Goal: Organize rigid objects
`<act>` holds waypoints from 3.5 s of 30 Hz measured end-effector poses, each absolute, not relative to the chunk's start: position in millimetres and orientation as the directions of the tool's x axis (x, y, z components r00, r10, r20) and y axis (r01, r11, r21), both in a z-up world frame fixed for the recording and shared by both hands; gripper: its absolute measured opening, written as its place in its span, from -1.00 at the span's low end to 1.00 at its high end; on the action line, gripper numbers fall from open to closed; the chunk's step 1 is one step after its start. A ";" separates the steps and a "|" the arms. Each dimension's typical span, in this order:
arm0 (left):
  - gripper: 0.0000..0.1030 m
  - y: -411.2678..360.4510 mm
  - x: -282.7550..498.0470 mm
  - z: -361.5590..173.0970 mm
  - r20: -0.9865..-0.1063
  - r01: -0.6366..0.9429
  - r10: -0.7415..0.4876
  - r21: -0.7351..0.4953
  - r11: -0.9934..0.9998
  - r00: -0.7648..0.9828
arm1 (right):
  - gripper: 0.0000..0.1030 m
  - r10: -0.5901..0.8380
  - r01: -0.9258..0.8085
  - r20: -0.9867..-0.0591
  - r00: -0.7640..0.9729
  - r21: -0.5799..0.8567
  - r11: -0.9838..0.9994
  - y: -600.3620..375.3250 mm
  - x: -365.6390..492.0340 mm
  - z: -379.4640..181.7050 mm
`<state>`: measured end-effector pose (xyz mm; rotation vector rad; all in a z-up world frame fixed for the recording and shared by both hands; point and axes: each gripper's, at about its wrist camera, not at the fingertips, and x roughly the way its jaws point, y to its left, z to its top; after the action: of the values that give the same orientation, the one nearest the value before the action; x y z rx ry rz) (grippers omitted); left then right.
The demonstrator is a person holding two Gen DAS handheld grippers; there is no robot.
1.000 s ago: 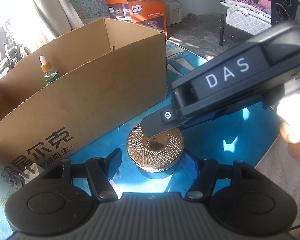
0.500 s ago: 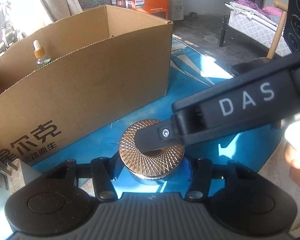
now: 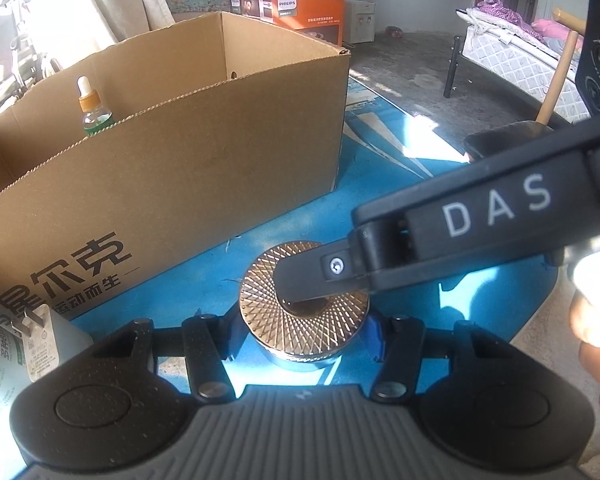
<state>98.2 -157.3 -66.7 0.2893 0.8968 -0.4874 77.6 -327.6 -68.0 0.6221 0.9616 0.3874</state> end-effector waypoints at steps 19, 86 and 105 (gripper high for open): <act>0.11 -137.9 62.8 -8.3 -0.698 0.482 -0.291 0.089 0.872 0.655 | -0.23 0.560 -0.146 -0.578 0.594 0.607 0.781 -313.1 51.9 -7.5; 0.32 -127.8 233.7 52.2 -0.749 0.382 -0.354 -0.146 0.912 0.560 | -0.27 0.526 -0.299 -0.463 0.713 0.478 0.826 -335.4 213.3 97.3; 0.61 -61.3 69.4 16.5 -0.746 0.360 -0.275 -0.051 0.932 0.606 | 0.33 0.613 -0.207 -0.485 0.623 0.654 0.728 -298.8 52.8 12.2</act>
<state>69.4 -61.3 16.5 0.1078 0.8429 -0.3681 52.8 -298.8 12.2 0.5897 0.7604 0.5037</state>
